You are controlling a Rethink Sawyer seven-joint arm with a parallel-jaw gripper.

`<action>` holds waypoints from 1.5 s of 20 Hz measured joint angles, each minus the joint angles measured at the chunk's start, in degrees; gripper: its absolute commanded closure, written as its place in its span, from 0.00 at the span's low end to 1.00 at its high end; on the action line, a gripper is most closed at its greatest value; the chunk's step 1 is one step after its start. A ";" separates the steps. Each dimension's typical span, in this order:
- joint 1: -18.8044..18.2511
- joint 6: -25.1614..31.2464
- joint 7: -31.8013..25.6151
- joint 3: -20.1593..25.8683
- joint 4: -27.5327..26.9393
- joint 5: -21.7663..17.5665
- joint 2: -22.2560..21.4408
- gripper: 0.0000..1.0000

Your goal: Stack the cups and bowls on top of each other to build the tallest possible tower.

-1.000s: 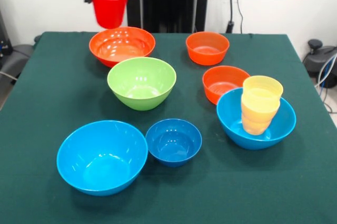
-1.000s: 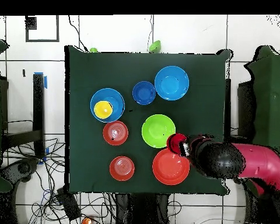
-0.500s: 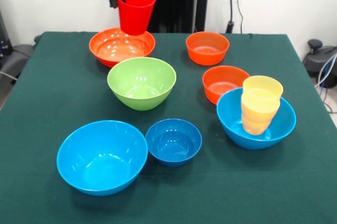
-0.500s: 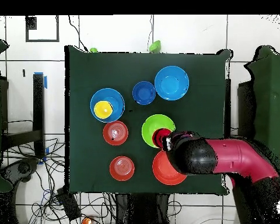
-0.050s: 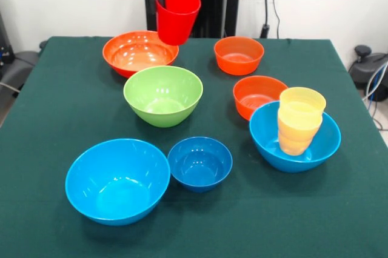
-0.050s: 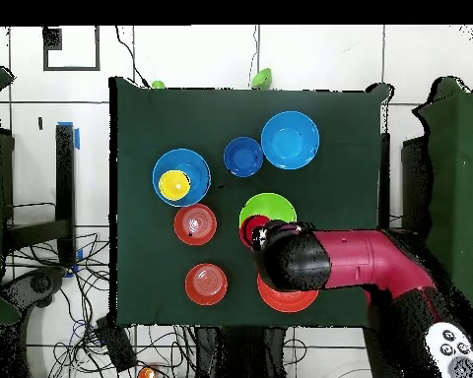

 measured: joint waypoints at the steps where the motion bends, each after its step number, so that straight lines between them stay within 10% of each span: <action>1: 0.51 0.00 0.39 -0.34 -0.07 0.01 0.00 1.00; 30: 18.80 0.05 9.25 -8.20 -12.42 9.27 0.04 1.00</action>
